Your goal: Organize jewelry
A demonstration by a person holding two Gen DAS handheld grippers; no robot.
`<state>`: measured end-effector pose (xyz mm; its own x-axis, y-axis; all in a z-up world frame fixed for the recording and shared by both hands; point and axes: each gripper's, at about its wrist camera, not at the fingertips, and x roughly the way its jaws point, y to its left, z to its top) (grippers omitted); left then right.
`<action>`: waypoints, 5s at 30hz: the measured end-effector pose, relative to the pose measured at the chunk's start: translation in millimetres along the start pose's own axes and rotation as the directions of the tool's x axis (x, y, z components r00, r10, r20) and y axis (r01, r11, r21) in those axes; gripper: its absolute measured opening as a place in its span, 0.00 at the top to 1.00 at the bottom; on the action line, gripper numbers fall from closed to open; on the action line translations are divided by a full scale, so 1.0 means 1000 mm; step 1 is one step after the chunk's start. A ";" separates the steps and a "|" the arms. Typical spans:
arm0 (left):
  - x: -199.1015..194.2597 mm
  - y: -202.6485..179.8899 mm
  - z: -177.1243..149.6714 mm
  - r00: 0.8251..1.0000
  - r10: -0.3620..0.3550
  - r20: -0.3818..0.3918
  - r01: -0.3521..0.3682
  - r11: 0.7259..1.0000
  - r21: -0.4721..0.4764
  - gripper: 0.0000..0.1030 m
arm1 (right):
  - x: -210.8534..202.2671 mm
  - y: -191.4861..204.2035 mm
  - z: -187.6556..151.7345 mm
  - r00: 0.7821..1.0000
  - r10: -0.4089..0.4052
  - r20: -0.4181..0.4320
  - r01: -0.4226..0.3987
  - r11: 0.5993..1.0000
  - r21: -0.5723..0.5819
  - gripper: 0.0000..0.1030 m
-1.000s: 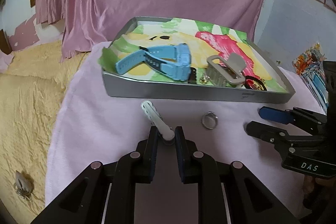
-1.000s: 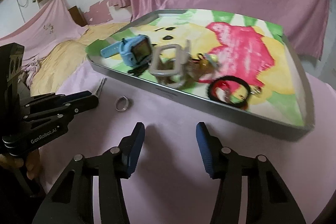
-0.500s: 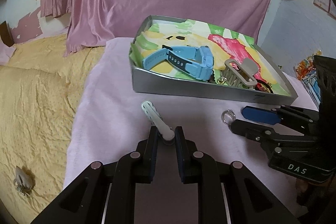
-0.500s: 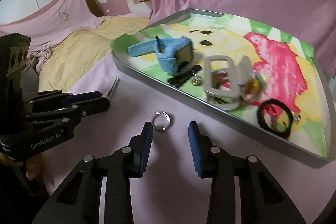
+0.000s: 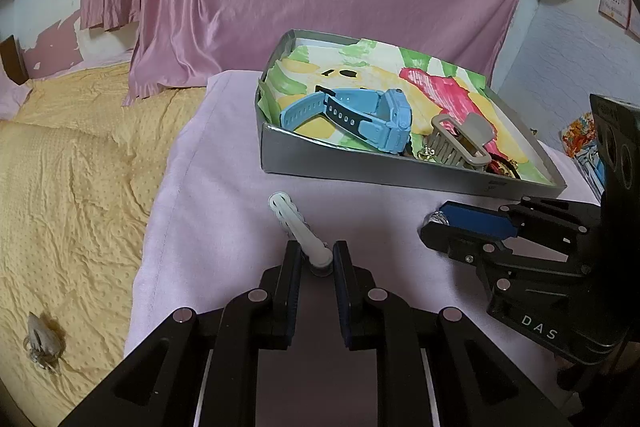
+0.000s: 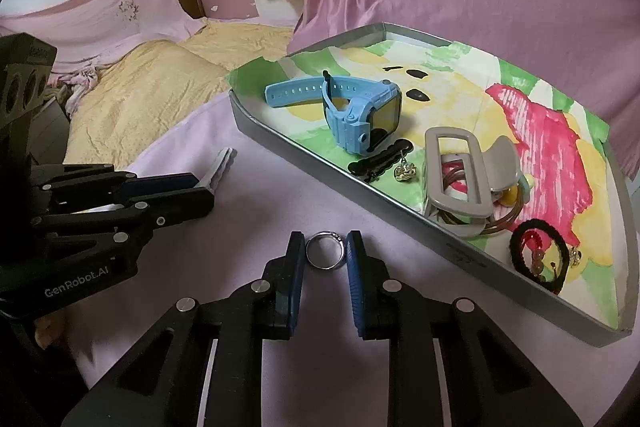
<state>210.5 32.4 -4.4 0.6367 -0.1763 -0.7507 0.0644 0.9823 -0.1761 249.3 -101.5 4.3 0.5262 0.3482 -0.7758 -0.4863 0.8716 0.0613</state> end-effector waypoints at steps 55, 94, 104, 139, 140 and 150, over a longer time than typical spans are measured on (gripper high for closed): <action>0.051 -0.098 0.077 0.989 -0.135 0.063 0.127 0.986 0.110 0.85 | -0.010 -0.139 -0.010 0.991 -0.114 0.073 0.086 0.946 0.313 0.82; -0.076 -0.067 -0.006 0.898 -0.055 0.437 0.037 0.998 0.051 0.01 | -0.152 -0.075 -0.091 0.816 -0.363 0.449 0.179 0.899 0.401 0.06; -0.105 -0.056 -0.043 0.868 -0.020 0.496 -0.006 0.999 0.050 0.00 | -0.181 -0.036 -0.126 0.754 -0.380 0.536 0.193 0.908 0.372 0.01; -0.134 -0.039 -0.124 0.838 0.022 0.545 -0.058 0.997 0.049 0.00 | -0.196 0.008 -0.204 0.713 -0.428 0.555 0.220 0.888 0.403 0.01; -0.134 -0.039 -0.124 0.839 0.021 0.543 -0.058 0.997 0.051 0.00 | -0.195 0.009 -0.202 0.714 -0.427 0.554 0.219 0.889 0.403 0.01; -0.133 -0.039 -0.124 0.846 0.024 0.533 -0.060 0.997 0.051 0.00 | -0.196 0.009 -0.201 0.718 -0.428 0.549 0.219 0.887 0.406 0.01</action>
<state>28.0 9.7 23.5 0.9496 -0.0917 -0.2998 0.0650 0.9931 -0.0980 1.5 -231.5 30.1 0.9690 0.0661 -0.2380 -0.0333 0.9897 0.1391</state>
